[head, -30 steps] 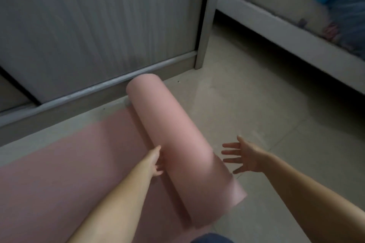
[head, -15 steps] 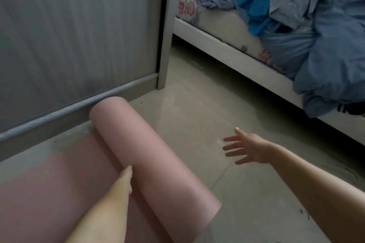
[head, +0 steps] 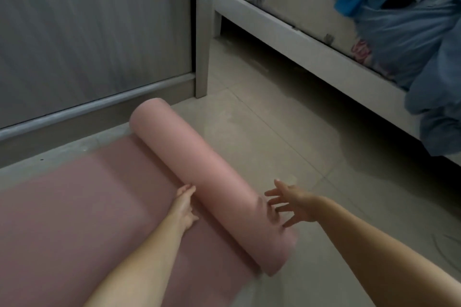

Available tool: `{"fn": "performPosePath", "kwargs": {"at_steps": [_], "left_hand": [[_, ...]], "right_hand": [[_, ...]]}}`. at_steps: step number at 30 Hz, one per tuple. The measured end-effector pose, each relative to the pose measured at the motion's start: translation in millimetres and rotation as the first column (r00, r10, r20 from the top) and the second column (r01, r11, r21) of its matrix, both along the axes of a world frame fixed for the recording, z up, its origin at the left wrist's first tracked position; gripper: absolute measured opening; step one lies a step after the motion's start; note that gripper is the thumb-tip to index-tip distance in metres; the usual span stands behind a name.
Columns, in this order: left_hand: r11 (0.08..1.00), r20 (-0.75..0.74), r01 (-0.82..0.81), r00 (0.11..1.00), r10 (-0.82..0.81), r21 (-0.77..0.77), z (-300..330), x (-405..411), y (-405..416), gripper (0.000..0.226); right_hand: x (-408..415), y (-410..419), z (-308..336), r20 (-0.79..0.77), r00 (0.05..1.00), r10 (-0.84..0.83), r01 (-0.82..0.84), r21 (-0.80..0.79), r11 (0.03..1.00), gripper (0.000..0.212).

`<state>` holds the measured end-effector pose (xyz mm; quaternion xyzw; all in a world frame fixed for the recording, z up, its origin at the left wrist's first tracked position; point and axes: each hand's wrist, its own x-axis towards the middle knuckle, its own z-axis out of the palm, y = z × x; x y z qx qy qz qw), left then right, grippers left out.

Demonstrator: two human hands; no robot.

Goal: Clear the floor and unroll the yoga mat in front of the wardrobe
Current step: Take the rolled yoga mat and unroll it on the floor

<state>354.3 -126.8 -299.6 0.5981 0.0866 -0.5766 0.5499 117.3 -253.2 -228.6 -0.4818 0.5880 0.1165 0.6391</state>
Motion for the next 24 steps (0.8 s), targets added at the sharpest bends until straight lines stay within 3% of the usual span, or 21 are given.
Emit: {"fn": "performPosePath", "kwargs": {"at_steps": [2,5,7,8,9,10,11,12,13,14,16,18,20,22,24], "left_hand": [[0.996,-0.03,-0.064,0.998,0.062,-0.066,-2,-10,-19,0.019],[0.978,-0.066,-0.169,0.985,0.162,-0.122,-5,-22,-46,0.055],[0.966,-0.091,-0.205,0.977,0.193,-0.159,-7,-31,-66,0.067],[0.964,-0.092,-0.205,0.977,0.191,-0.169,-6,-37,-76,0.068],[0.967,-0.084,-0.197,0.979,0.186,-0.163,-7,-43,-88,0.067],[0.97,-0.069,-0.183,0.982,0.174,-0.16,-6,-48,-96,0.065],[0.973,-0.054,-0.164,0.986,0.158,-0.162,-6,-55,-109,0.063],[0.976,-0.045,-0.141,0.99,0.136,-0.168,-6,-61,-121,0.062],[0.98,-0.029,-0.098,0.995,0.094,-0.173,-6,-64,-132,0.062],[0.984,0.001,-0.042,0.999,0.043,-0.172,-6,-67,-142,0.062],[0.985,0.117,0.093,0.99,-0.076,-0.148,-11,-68,-157,0.063],[0.963,0.267,0.253,0.938,-0.222,-0.089,-21,-70,-168,0.06],[0.921,0.43,0.388,0.826,-0.365,0.038,-32,-73,-164,0.055],[0.86,0.593,0.46,0.636,-0.494,0.222,-50,-78,-152,0.052],[0.681,0.637,0.556,0.315,-0.704,0.477,-68,-85,-138,0.056]], "right_hand": [[-6,-25,-11,0.022,1.0,0.008,-0.008,0.035,0.999,0.064],[-11,-60,-24,0.057,0.998,0.026,-0.027,0.017,0.999,0.063],[-8,-70,-32,0.05,0.998,0.034,-0.027,-0.135,0.991,0.057],[-7,-69,-36,0.03,0.995,0.095,-0.081,-0.315,0.946,0.051],[-8,-68,-45,-0.026,0.977,0.21,-0.189,-0.555,0.81,0.044],[-9,-57,-55,-0.136,0.936,0.325,-0.3,-0.793,0.53,0.038],[-12,-45,-62,-0.25,0.86,0.444,-0.368,-0.908,0.202,0.033],[-17,-31,-71,-0.363,0.752,0.55,-0.398,-0.915,-0.059,0.029],[-23,-19,-82,-0.48,0.59,0.65,-0.431,-0.867,-0.249,0.024],[-30,-13,-90,-0.565,0.453,0.69,-0.471,-0.809,-0.353,0.022],[-43,-28,-102,-0.694,0.323,0.644,-0.574,-0.684,-0.449,0.031],[-59,-61,-111,-0.789,0.298,0.538,-0.64,-0.583,-0.5,0.039],[-74,-94,-115,-0.827,0.302,0.474,-0.708,-0.528,-0.47,0.04],[-91,-119,-119,-0.853,0.308,0.421,-0.732,-0.496,-0.468,0.03],[-99,-139,-122,-0.854,0.293,0.429,-0.783,-0.472,-0.405,0.038]]}}
